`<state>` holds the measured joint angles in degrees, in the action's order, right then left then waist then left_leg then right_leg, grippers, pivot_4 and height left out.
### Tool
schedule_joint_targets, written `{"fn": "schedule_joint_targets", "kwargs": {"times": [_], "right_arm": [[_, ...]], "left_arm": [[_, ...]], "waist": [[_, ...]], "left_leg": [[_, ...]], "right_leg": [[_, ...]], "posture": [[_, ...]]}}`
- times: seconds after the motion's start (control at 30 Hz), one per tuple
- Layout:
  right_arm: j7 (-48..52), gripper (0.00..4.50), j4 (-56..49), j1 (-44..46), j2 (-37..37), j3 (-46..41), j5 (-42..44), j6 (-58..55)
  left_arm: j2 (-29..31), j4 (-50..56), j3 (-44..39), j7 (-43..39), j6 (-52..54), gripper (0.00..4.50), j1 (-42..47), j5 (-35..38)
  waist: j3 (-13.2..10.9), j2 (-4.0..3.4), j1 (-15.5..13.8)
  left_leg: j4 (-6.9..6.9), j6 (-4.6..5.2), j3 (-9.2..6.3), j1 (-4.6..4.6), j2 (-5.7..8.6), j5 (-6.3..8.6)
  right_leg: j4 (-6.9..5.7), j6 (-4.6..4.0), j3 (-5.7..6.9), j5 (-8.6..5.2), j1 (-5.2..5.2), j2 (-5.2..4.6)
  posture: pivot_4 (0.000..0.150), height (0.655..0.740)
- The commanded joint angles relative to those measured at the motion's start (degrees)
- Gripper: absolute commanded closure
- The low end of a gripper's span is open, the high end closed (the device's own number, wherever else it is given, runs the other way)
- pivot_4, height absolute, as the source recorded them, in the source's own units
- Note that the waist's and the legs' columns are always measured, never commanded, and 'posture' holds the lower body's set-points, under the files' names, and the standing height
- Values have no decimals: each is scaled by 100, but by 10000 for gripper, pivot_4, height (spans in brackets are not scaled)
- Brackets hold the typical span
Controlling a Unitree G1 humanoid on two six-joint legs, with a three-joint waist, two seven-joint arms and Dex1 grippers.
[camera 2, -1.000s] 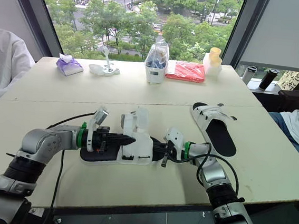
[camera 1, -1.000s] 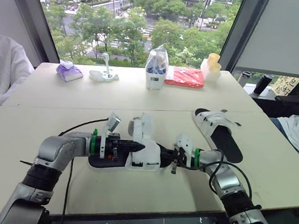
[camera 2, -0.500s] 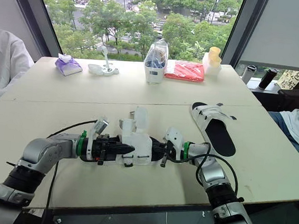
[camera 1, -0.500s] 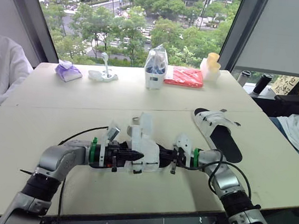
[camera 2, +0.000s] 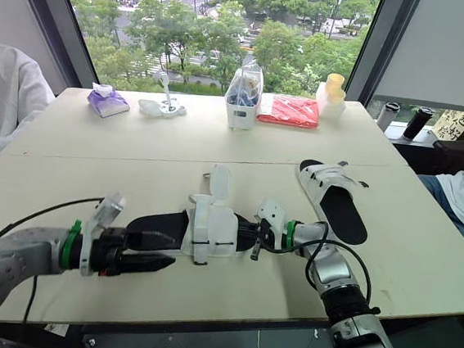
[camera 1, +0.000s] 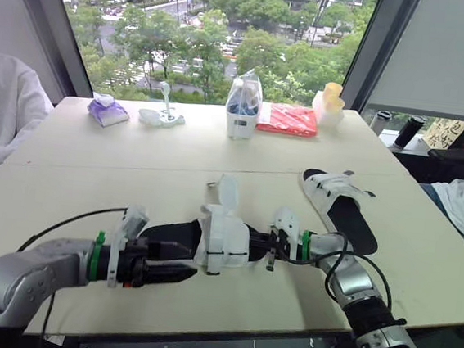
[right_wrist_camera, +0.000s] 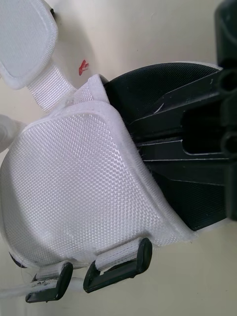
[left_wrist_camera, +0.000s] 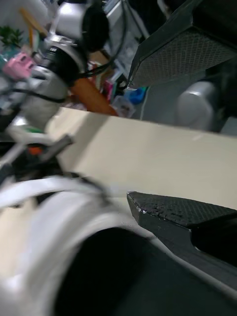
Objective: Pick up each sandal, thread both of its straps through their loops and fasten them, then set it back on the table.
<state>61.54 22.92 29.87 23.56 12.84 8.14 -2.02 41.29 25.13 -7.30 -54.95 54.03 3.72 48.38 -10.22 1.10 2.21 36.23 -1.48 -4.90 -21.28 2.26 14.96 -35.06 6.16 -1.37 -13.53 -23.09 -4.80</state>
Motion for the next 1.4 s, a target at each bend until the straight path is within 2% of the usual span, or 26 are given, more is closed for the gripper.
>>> {"fn": "schedule_joint_targets", "kwargs": {"times": [0.03,0.2,0.57,0.67,0.77,0.8,0.83,0.93,1.03,1.13,1.27,1.4], "right_arm": [[-16,45000,604,-191,-17,310,-384,-187],[14,45000,680,-125,-18,319,-395,-164],[-17,45000,603,-172,49,292,-399,-203],[-35,45000,575,-193,46,292,-396,-210],[-56,45000,552,-213,41,288,-390,-215],[-62,45000,543,-223,41,286,-388,-216],[-64,45000,537,-230,42,284,-387,-217],[-62,45000,528,-239,48,285,-387,-217],[-56,45000,565,-211,51,285,-391,-204],[-45,45000,622,-178,53,288,-398,-176],[-26,45000,688,-132,56,306,-403,-142],[-7,45000,789,-57,39,314,-412,-97]], "left_arm": [[-130,-146,389,3,-615,10978,34,-497],[-411,-628,927,-73,-1107,10978,248,-961],[-952,-1670,1618,-356,-1550,10978,979,-1473],[-1111,-1931,1685,-368,-1655,19276,1131,-1594],[-1143,-1978,1710,-389,-1704,33297,1155,-1666],[-1150,-1963,1703,-386,-1694,39519,1152,-1666],[-1149,-1918,1683,-377,-1654,43174,1143,-1645],[-1108,-1694,1552,-358,-1406,44269,1089,-1439],[-991,-1318,1208,-413,-892,44269,994,-859],[-629,-890,1095,-641,-530,44269,728,-503],[-31,-116,881,-916,188,44269,384,328],[292,313,704,-943,538,44269,226,891]], "waist": [[14,8,-11],[31,9,0],[41,4,-21],[45,3,-31],[46,2,-15],[46,2,-15],[47,1,-17],[48,2,-19],[48,2,-13],[47,0,8],[46,2,14],[48,1,11]], "left_leg": [[0,0,-1,0,0,0],[-4,-1,1,-2,0,0],[-4,0,2,-2,0,-1],[-2,1,2,-1,0,-1],[-4,1,2,-1,0,-1],[-5,1,2,-1,0,-1],[-6,1,2,-1,0,-1],[-5,1,1,-1,0,-1],[-5,1,0,-2,0,-1],[-8,1,-1,-3,-1,-1],[-11,1,-1,-5,-1,-1],[-7,0,-2,-3,-3,0]], "right_leg": [[0,-2,0,1,0,0],[2,-6,2,0,-3,-11],[2,-7,4,0,-3,0],[1,-6,5,1,-1,1],[1,-6,4,1,-2,2],[1,-6,4,1,-3,2],[1,-6,4,0,-3,2],[1,-6,5,1,-2,1],[1,-5,5,0,-3,1],[1,-5,4,0,-5,1],[2,-6,4,-1,-9,1],[2,-5,4,-3,-6,-8]], "posture": [[1500,7400],[1500,7400],[1500,7400],[1500,7400],[1500,7400],[1500,7400],[1500,7400],[1500,7400],[1500,7400],[1500,7400],[1500,7400],[1500,7400]]}}
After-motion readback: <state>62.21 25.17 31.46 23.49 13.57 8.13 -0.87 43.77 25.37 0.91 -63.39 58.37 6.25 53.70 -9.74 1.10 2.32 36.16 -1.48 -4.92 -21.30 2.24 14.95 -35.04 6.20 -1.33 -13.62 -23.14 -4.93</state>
